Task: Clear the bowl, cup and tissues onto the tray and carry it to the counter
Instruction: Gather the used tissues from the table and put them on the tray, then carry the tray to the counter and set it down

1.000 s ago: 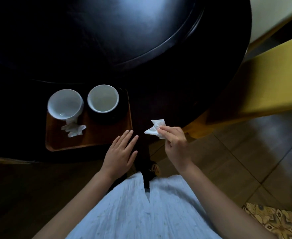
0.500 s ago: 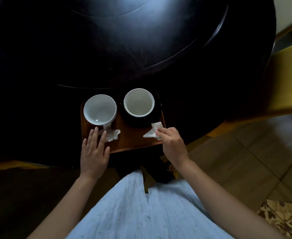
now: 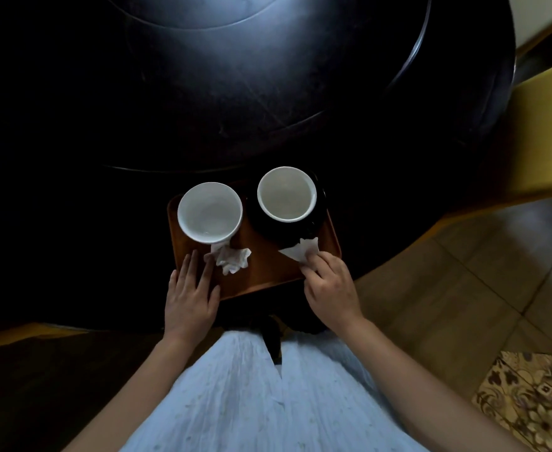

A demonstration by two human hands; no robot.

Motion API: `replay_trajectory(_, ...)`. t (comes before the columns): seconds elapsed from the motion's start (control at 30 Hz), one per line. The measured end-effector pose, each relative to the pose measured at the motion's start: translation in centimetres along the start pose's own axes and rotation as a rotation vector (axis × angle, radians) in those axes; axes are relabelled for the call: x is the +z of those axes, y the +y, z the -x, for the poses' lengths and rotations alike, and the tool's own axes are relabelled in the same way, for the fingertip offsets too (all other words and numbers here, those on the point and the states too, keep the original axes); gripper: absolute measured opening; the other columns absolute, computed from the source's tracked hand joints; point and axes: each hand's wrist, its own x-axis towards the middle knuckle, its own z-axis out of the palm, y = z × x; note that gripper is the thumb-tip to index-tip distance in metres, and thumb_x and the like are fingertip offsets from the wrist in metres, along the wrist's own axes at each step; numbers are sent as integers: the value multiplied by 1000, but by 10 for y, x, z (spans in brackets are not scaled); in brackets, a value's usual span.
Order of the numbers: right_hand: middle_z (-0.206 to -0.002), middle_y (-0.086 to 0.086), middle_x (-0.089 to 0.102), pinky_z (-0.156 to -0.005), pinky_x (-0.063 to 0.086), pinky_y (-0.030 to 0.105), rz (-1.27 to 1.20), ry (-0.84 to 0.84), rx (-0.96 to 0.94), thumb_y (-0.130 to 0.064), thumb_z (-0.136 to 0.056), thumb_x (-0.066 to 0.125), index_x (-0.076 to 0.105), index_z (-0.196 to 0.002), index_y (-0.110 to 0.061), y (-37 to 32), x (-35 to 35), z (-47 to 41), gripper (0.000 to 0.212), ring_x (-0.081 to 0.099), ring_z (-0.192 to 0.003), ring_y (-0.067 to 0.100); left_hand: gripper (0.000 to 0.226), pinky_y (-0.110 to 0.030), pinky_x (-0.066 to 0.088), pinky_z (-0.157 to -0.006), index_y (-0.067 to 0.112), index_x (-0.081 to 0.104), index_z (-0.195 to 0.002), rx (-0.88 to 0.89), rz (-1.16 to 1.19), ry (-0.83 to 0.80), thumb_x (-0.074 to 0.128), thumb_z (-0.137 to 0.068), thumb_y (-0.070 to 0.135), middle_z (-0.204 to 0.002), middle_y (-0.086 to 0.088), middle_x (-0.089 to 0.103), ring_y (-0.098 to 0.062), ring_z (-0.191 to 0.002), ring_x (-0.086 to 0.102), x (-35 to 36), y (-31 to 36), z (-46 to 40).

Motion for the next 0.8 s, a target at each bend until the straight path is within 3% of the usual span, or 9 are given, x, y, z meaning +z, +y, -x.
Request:
replay_trajectory(0.2, -117, 2, 62, -106, 21, 44, 35, -16, 99, -33, -85, 38, 64, -103, -20, -6, 2, 0, 34, 47, -117, 22, 61, -44, 15, -114, 18, 24, -144, 57, -3, 1, 27, -88, 43, -152, -14, 27, -24, -142, 17, 0, -5, -1)
replay_trajectory(0.3, -115, 3, 62, -107, 28, 48, -36, 22, 129, -32, -87, 38, 64, -104, -21, -7, -2, -2, 33, 51, -116, 23, 60, -45, 19, -112, 16, 28, -143, 92, 25, 24, 29, -88, 41, -150, -15, 32, -25, -141, 22, -3, -6, 1)
replay_trajectory(0.43, -106, 9, 64, -92, 46, 45, -151, 191, 203, -24, -87, 42, 66, -104, -11, 0, -14, -5, 33, 58, -103, 25, 50, -46, 31, -107, 7, 46, -132, 151, 138, 194, 38, -89, 32, -141, -17, 44, -28, -135, 34, -13, -19, 10)
replay_trajectory(0.57, -116, 18, 57, -84, 52, 41, -278, 172, 411, -18, -91, 46, 53, -124, -4, 20, -25, -27, 36, 55, -103, 30, 47, -47, 42, -94, 3, 49, -127, -96, 226, 285, 42, -87, 28, -127, -21, 51, -35, -120, 45, -28, -35, 5)
replay_trajectory(0.67, -128, 18, 48, -82, 47, 32, -299, 41, 490, -15, -93, 50, 39, -136, -7, 33, -32, -54, 46, 54, -107, 28, 44, -47, 45, -83, 4, 48, -127, -264, 240, 183, 52, -88, 25, -119, -21, 53, -35, -112, 49, -39, -34, -13)
replay_trajectory(0.8, -126, 16, 53, -91, 46, 37, -248, -128, 514, -14, -91, 52, 45, -131, -8, 42, -35, -84, 41, 53, -114, 30, 38, -38, 47, -73, 6, 55, -116, -328, 389, 62, 57, -84, 27, -98, -13, 62, -27, -90, 59, -51, -29, -42)
